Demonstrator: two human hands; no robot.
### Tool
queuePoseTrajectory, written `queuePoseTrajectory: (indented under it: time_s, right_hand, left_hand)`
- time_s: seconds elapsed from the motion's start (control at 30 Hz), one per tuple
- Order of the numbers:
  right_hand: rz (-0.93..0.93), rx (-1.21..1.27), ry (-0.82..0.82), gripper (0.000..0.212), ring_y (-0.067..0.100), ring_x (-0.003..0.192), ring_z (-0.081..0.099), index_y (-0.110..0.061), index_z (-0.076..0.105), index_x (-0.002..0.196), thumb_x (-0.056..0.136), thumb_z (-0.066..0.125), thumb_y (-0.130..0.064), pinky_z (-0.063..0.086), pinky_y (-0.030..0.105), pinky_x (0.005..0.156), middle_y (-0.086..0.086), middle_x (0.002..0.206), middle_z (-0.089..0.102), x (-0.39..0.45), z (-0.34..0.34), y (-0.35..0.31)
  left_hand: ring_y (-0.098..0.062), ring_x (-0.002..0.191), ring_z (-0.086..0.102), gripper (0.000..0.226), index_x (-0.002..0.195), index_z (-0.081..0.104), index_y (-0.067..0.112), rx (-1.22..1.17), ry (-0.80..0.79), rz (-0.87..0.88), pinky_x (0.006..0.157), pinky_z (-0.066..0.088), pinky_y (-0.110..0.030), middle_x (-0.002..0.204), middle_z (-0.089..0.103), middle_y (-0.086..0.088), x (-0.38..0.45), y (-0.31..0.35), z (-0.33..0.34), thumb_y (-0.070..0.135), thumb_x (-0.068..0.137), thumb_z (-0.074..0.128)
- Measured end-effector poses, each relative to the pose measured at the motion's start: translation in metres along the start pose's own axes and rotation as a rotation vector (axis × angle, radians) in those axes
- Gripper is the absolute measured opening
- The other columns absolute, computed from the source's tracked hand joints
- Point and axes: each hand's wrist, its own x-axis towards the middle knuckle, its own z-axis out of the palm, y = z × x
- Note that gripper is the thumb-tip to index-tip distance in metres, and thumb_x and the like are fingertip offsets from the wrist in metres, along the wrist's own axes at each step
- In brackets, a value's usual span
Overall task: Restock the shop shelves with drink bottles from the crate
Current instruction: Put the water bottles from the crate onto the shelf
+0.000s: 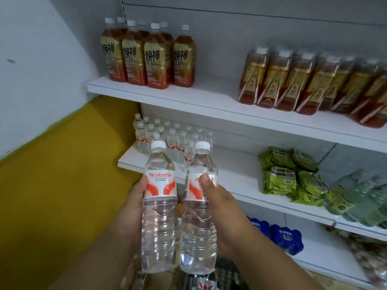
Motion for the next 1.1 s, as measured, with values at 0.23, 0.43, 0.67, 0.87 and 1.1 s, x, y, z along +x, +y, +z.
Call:
queuePoseTrajectory:
  time_s: [0.23, 0.43, 0.67, 0.87, 1.1]
  right_hand:
    - [-0.020, -0.064, -0.019, 0.071, 0.025, 0.087, 0.077, -0.023, 0.066, 0.116, 0.070, 0.057, -0.076, 0.062, 0.045, 0.075, 0.003, 0.100, 0.078, 0.023, -0.026, 0.006]
    - [-0.002, -0.093, 0.044, 0.074, 0.025, 0.091, 0.076, -0.032, 0.060, 0.119, 0.061, 0.061, -0.077, 0.059, 0.054, 0.084, 0.000, 0.105, 0.077, 0.056, -0.016, 0.009]
    - [-0.008, -0.146, 0.012, 0.065, 0.020, 0.095, 0.076, -0.032, 0.062, 0.118, 0.066, 0.067, -0.069, 0.059, 0.047, 0.088, -0.004, 0.107, 0.077, 0.124, 0.032, -0.008]
    - [-0.021, -0.287, -0.046, 0.057, 0.020, 0.098, 0.075, -0.026, 0.064, 0.118, 0.069, 0.078, -0.052, 0.057, 0.049, 0.093, -0.004, 0.107, 0.077, 0.224, 0.108, -0.027]
    - [-0.115, -0.663, -0.026, 0.047, -0.023, 0.087, 0.059, -0.043, 0.056, 0.108, 0.073, 0.088, -0.041, 0.043, -0.002, 0.061, -0.036, 0.093, 0.067, 0.345, 0.164, -0.003]
  left_hand:
    - [-0.034, 0.093, 0.076, 0.070, 0.099, 0.082, 0.012, 0.265, 0.262, 0.050, 0.083, 0.059, -0.045, 0.109, 0.075, -0.021, 0.030, -0.007, 0.005, 0.063, 0.051, 0.083]
    - [-0.036, 0.110, 0.072, 0.084, 0.115, 0.074, 0.029, 0.503, 0.260, -0.006, 0.098, 0.053, -0.057, 0.120, 0.074, -0.014, 0.046, 0.007, -0.008, 0.085, 0.053, 0.077]
    - [-0.028, 0.106, 0.074, 0.086, 0.121, 0.068, 0.041, 0.519, 0.312, 0.184, 0.096, 0.055, -0.056, 0.116, 0.076, 0.000, 0.083, 0.060, -0.034, 0.085, 0.047, 0.077]
    - [-0.033, 0.109, 0.072, 0.079, 0.133, 0.062, 0.029, 0.452, 0.389, 0.189, 0.100, 0.052, -0.059, 0.121, 0.074, -0.007, 0.123, 0.151, -0.101, 0.073, 0.067, 0.061]
    - [-0.033, 0.107, 0.072, 0.075, 0.131, 0.064, 0.027, 0.426, 0.610, 0.217, 0.098, 0.053, -0.059, 0.121, 0.074, -0.007, 0.163, 0.220, -0.187, 0.072, 0.071, 0.056]
